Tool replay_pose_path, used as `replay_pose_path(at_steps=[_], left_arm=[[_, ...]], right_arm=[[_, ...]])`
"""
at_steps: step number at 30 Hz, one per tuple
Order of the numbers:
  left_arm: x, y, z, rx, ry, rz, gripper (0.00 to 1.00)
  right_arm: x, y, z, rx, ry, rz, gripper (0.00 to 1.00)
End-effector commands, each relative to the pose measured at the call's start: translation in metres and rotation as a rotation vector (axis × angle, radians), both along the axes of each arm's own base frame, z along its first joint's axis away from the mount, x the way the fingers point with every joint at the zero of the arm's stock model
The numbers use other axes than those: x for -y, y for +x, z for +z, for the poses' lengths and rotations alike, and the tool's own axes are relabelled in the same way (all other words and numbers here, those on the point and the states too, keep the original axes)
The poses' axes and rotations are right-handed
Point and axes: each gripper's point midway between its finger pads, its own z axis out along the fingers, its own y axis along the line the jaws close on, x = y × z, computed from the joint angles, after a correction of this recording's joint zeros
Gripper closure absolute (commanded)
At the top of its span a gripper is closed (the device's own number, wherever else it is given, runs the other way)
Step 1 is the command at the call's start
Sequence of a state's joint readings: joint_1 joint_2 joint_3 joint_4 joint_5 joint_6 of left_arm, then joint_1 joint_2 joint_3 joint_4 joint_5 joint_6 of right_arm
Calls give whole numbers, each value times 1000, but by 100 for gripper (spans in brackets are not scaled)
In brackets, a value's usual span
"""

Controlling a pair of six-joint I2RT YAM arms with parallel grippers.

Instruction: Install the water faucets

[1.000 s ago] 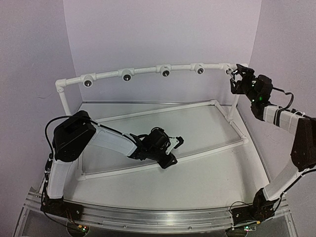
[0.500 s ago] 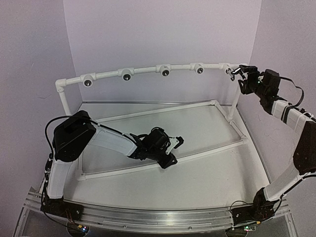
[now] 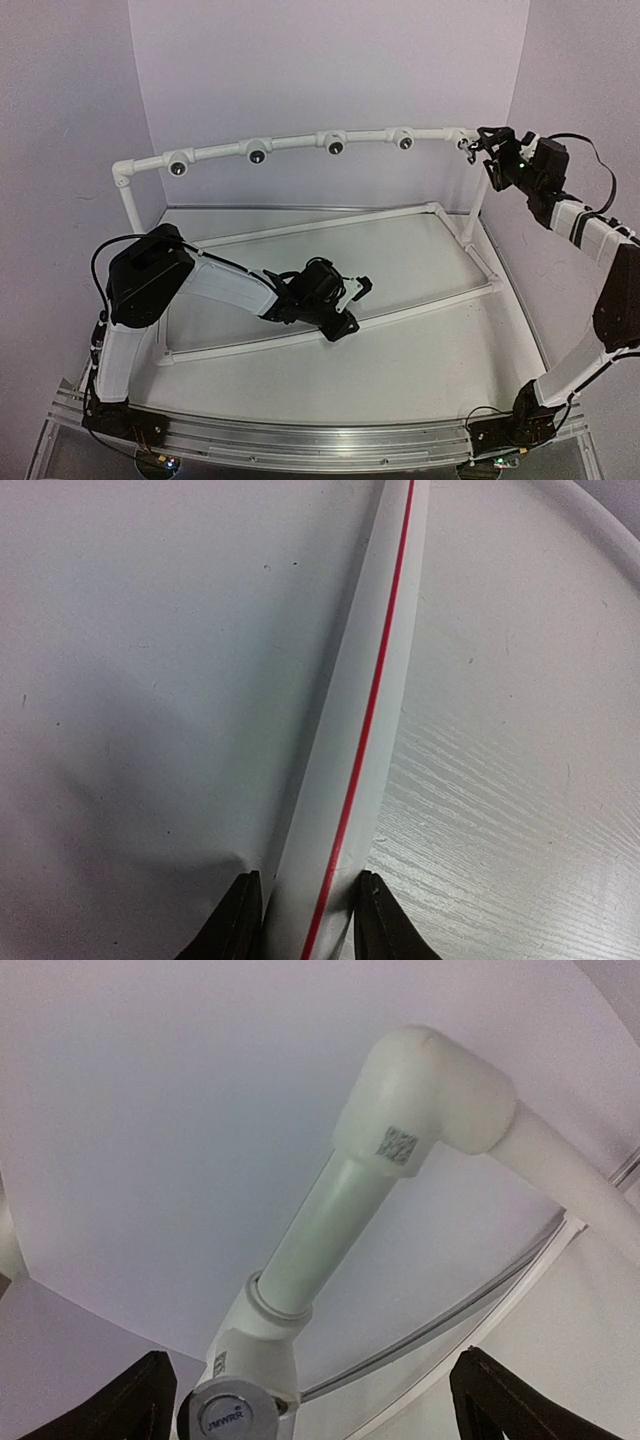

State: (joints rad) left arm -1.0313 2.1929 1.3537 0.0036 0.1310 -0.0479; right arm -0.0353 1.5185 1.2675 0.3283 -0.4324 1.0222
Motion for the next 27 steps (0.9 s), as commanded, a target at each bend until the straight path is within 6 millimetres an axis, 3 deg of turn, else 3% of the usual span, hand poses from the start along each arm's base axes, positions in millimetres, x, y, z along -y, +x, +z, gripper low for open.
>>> replay_pose_path(at_steps=[1, 5, 6, 7, 8, 14, 18, 19, 24, 27], left_arm=[[-154, -90, -148, -386, 640, 74, 100], [-155, -91, -149, -389, 643, 73, 100], [-155, -91, -149, -389, 643, 72, 100], [-154, -90, -148, -388, 642, 71, 100], [-154, -90, -148, -388, 643, 70, 100], [-154, -90, -149, -388, 644, 69, 100], [-153, -90, -149, -387, 644, 67, 100], [-153, -90, -149, -386, 644, 67, 100], [-154, -90, -149, -386, 642, 71, 100], [-155, -90, -149, -385, 639, 74, 100]], right_arm=[[-30, -12, 18, 126, -92, 138, 2], [-30, -13, 22, 151, -100, 132, 7], [-27, -12, 23, 147, -101, 117, 16], [-24, -11, 20, 128, -93, 100, 33], [-22, -9, 18, 119, -86, 85, 41], [-12, -5, 18, 79, -136, 6, 67], [-9, 1, 0, -26, 13, -7, 96], [-8, 4, -13, -96, 99, -12, 100], [-15, 7, -53, -271, 390, 7, 100], [-14, 8, -42, -247, 423, 7, 100]])
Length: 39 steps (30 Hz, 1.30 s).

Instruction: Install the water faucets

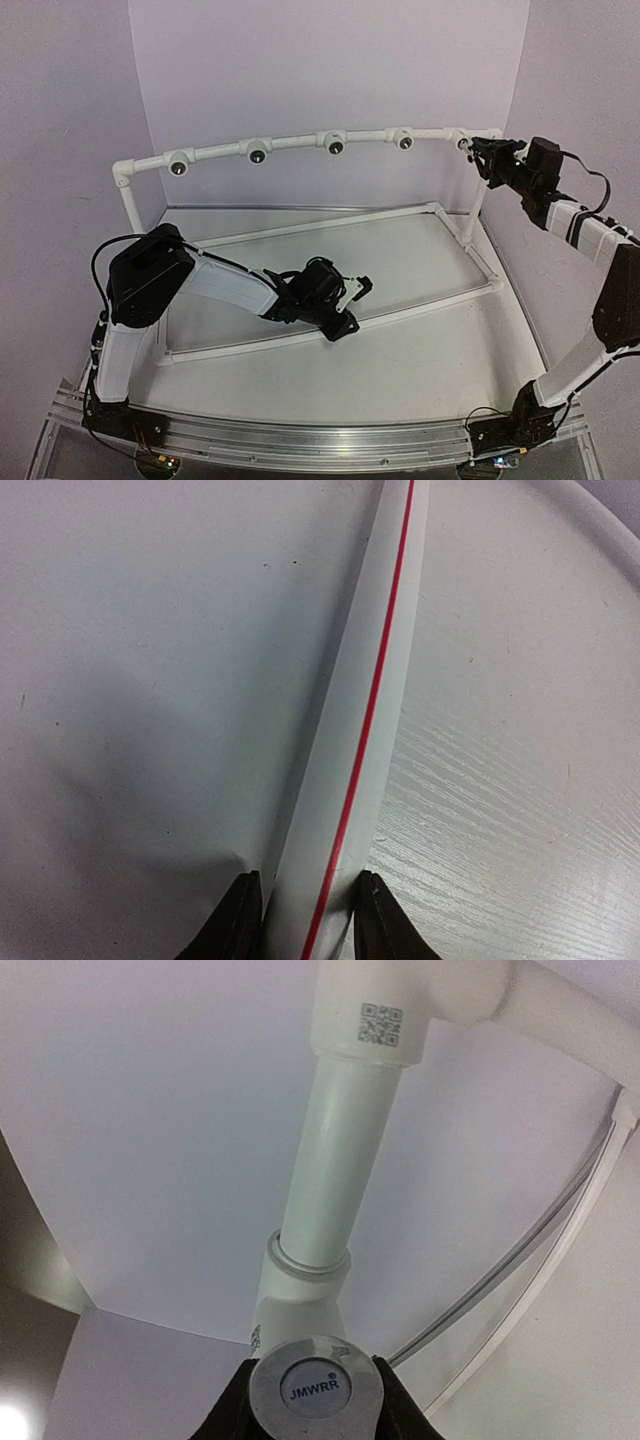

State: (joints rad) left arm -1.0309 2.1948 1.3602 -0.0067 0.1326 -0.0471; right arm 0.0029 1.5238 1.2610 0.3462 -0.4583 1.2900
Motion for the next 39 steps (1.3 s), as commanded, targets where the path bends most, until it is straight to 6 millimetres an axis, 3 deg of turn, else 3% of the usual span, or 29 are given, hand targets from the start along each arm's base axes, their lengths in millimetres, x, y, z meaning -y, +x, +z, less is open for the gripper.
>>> replay_pose_path(at_steps=[1, 4, 5, 8, 10, 12, 14, 18, 24, 32, 36, 39], left_arm=[[-154, -90, -148, -380, 633, 76, 100], [-155, -90, -149, -381, 634, 76, 100], [-155, -90, -149, -381, 633, 77, 100], [-154, -90, -149, -383, 632, 76, 100], [-154, -90, -149, -383, 632, 77, 100], [-154, -90, -149, -382, 632, 76, 100], [-154, -90, -149, -382, 633, 75, 100], [-155, -91, -149, -384, 637, 79, 100], [-155, -90, -149, -384, 634, 82, 100], [-155, -91, -149, -388, 636, 80, 100], [-154, -91, -149, -388, 636, 80, 100], [-155, -90, -150, -388, 638, 81, 100]], right_arm=[[11, 11, -33, -156, 149, -52, 100], [13, 13, 2, -45, -4, -66, 100], [14, 14, 2, -50, -25, -70, 100], [11, 12, -25, -149, 101, -57, 100], [-2, 12, -61, -243, 346, 22, 100], [-31, 9, -82, -283, 553, 91, 100], [-40, 11, -94, -305, 622, 105, 100], [-45, 14, -92, -272, 689, 116, 100], [-46, 22, -70, -207, 669, 144, 100], [-50, 14, -108, -276, 869, 103, 100], [-49, 17, -113, -263, 927, 90, 100], [-51, 27, -77, -113, 780, 153, 100]])
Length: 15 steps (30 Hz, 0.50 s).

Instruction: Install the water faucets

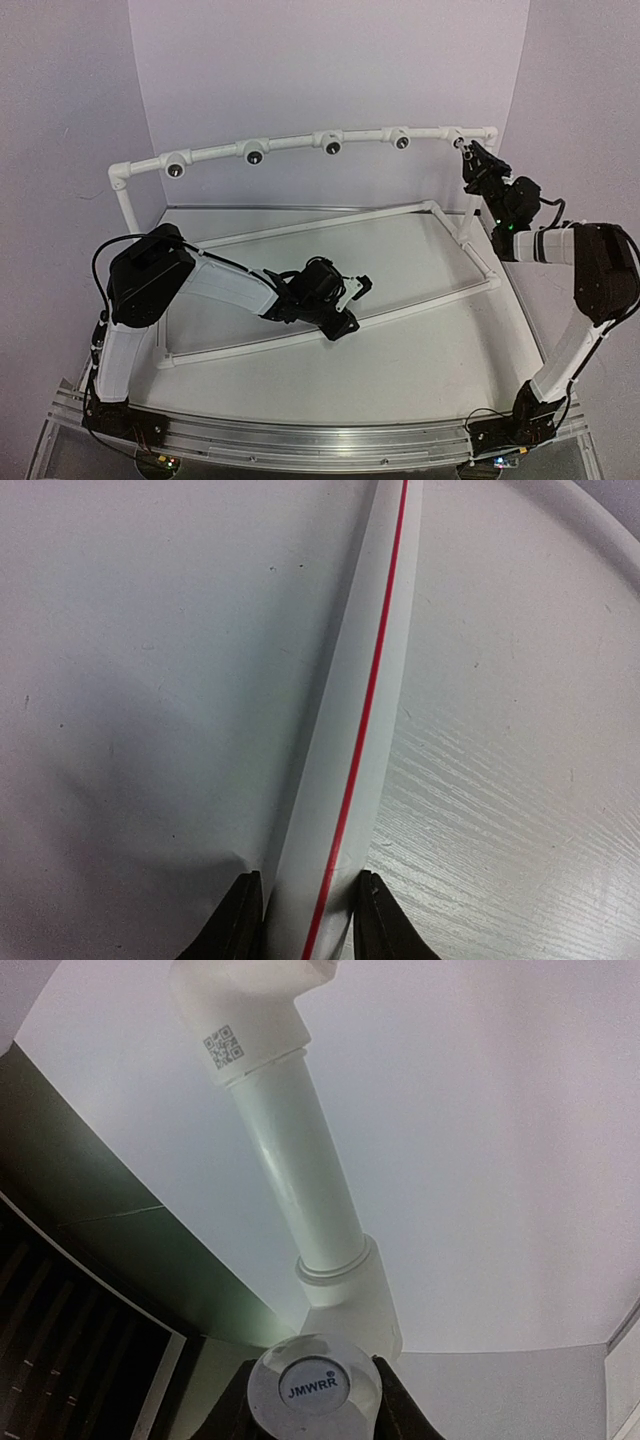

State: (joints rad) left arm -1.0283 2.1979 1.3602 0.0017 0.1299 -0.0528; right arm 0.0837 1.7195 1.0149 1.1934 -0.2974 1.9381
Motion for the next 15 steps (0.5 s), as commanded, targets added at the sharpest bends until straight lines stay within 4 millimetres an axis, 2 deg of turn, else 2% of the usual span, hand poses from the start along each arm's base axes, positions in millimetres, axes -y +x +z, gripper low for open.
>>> replay_pose_path(at_steps=[1, 2, 3, 4, 5, 6, 7, 10, 11, 15], left_arm=[[-155, -93, -150, -392, 641, 73, 100], [-155, -93, -149, -391, 641, 74, 100], [-155, -93, -149, -392, 641, 77, 100], [-156, -93, -149, -392, 641, 77, 100], [-156, -93, -150, -392, 640, 78, 100], [-156, -93, -150, -392, 641, 78, 100], [-156, -93, -149, -391, 638, 76, 100], [-156, -93, -150, -391, 637, 75, 100], [-155, -93, -149, -389, 634, 71, 100], [-155, -93, -149, -390, 637, 69, 100]], right_arm=[[-37, 22, -48, -201, 53, 177, 100], [-39, 22, -30, -147, -68, 150, 100], [-42, 23, -21, -132, -173, 130, 100], [-42, 25, -19, -144, -204, 125, 100], [-38, 24, -2, -102, -397, 53, 100], [-38, 23, 1, -100, -428, 43, 100], [-34, 22, 13, -114, -610, -24, 100], [-27, 20, 21, -142, -802, -106, 100], [-25, 19, 18, -152, -899, -124, 100], [-20, 16, 15, -134, -1109, -168, 100]])
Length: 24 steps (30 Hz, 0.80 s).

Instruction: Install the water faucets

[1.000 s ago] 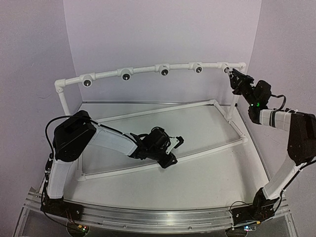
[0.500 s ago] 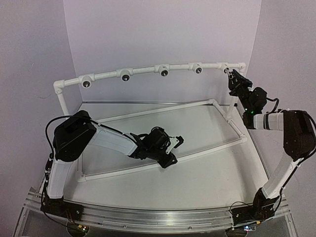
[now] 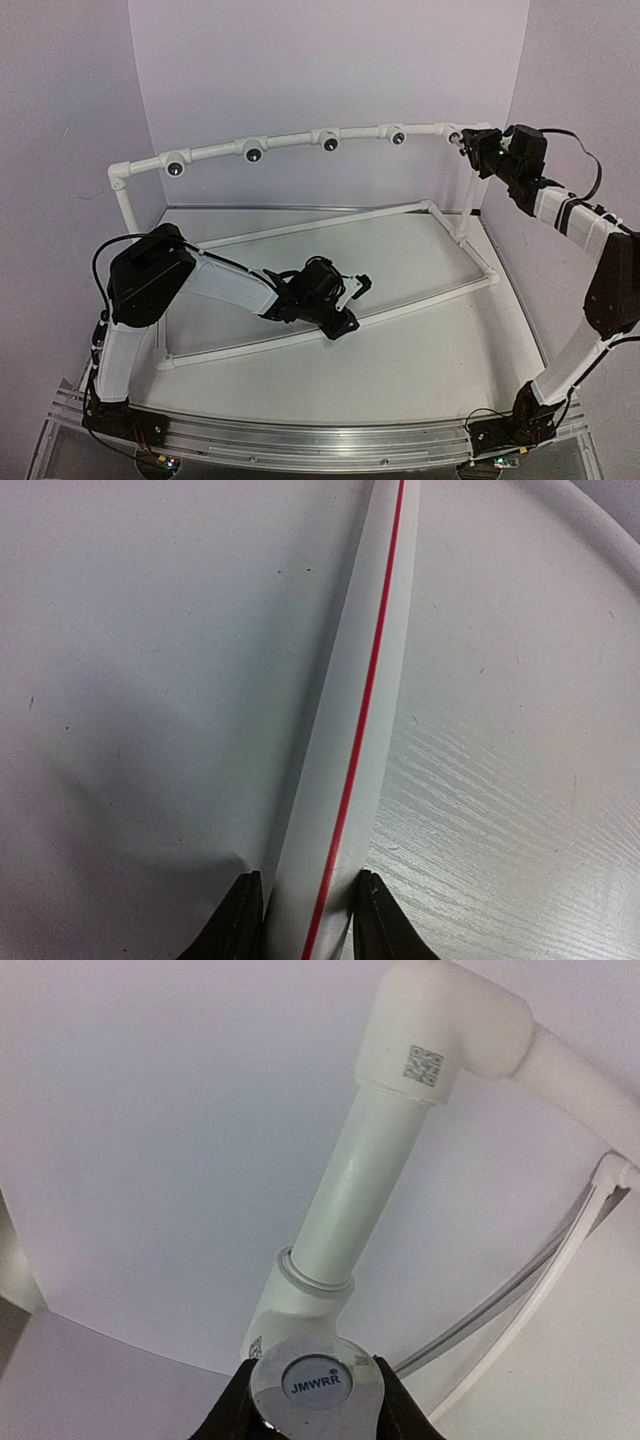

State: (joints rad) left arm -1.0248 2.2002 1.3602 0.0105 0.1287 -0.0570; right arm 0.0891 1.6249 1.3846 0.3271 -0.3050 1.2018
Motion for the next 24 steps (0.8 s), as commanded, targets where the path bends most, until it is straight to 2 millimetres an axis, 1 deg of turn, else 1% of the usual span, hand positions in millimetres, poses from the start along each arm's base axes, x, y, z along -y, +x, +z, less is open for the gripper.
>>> replay_pose_path(at_steps=[1, 3, 6, 10, 12, 16, 17, 21, 24], left_arm=[[-155, -96, -150, -394, 641, 61, 100], [-155, -96, -150, -395, 641, 64, 100], [-154, -96, -150, -395, 642, 63, 100], [-154, -95, -150, -396, 643, 60, 100], [-154, -95, -150, -396, 644, 62, 100], [-155, -96, -150, -397, 646, 63, 100], [-155, -96, -150, -398, 646, 64, 100], [-154, -95, -150, -398, 649, 61, 100], [-154, -95, -150, -398, 650, 61, 100]], right_arm=[[-12, -8, -5, 9, -415, 10, 100], [-12, -11, 1, 48, -557, -3, 100], [-19, -13, 10, 103, -730, -11, 100], [-40, -17, 15, 195, -989, 12, 100], [-44, -18, 16, 213, -1084, 6, 100], [-59, -23, 21, 266, -1218, 10, 100], [-59, -23, 22, 267, -1224, 5, 100], [-69, -25, 23, 282, -1286, -2, 100], [-70, -24, 24, 280, -1310, -16, 100]])
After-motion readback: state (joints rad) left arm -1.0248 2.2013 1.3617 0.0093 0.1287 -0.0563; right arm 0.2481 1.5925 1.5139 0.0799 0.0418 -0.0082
